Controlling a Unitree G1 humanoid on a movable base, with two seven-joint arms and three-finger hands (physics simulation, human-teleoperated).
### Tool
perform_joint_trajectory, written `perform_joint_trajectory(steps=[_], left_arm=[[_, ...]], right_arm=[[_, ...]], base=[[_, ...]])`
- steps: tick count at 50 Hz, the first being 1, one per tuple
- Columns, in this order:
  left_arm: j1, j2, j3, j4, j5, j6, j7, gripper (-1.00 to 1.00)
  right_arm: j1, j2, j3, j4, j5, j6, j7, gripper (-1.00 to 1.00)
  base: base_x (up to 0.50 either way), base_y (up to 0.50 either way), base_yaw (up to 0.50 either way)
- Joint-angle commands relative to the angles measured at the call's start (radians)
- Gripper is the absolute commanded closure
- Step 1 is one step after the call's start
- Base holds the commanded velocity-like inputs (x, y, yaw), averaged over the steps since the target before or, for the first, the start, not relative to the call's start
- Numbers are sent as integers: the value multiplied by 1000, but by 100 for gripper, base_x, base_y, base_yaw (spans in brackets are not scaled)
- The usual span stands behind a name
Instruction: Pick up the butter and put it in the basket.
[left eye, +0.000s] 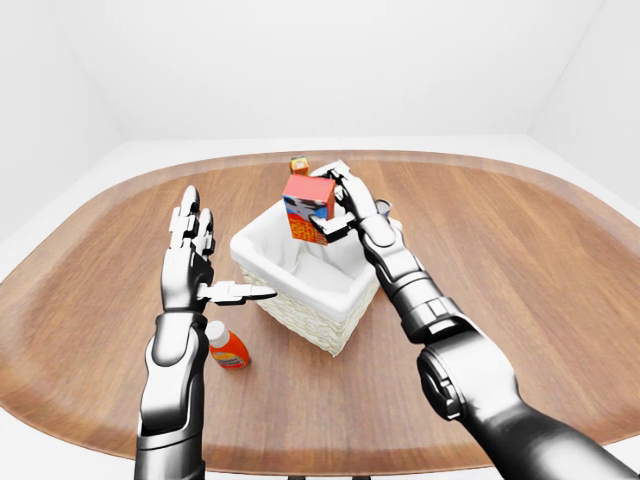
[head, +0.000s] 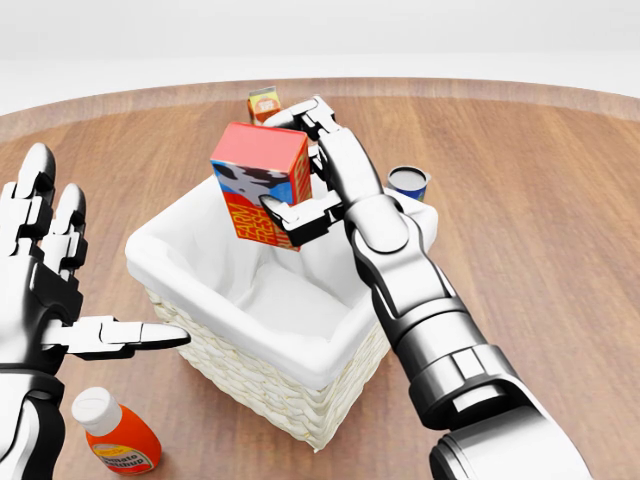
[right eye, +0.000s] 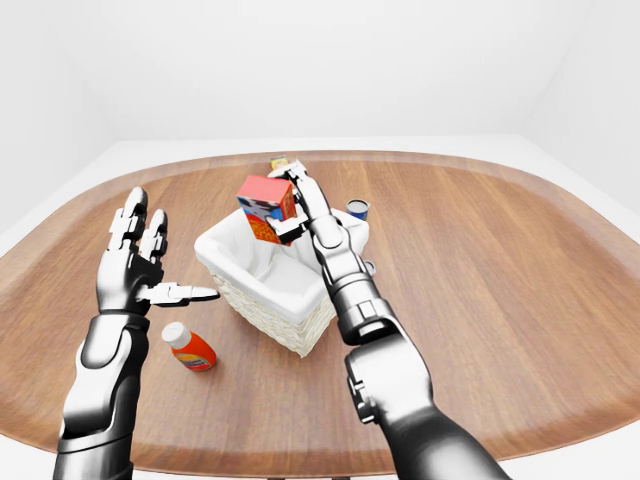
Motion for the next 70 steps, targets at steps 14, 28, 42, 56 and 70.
perform_joint_trajectory(steps=[14, 28, 42, 56, 70], left_arm=[[0, 0, -2, 13, 0, 0, 1, -100], [6, -1, 0, 10, -1, 0, 1, -100], [8, -2, 0, 19, -1, 0, 1, -100], [8, -2, 1, 27, -2, 0, 2, -100], [15, -4, 0, 30, -4, 0, 2, -100]], right_arm=[[2, 11, -31, 86, -18, 0, -39, 100], [21, 16, -32, 122, -32, 0, -43, 100], [20, 10, -36, 162, -48, 0, -55, 18], [22, 7, -34, 154, -65, 0, -56, -100], [200, 15, -10, -420, 0, 121, 6, -100]], base=[[0, 0, 0], [0, 0, 0], [0, 0, 0], [0, 0, 0], [0, 0, 0]])
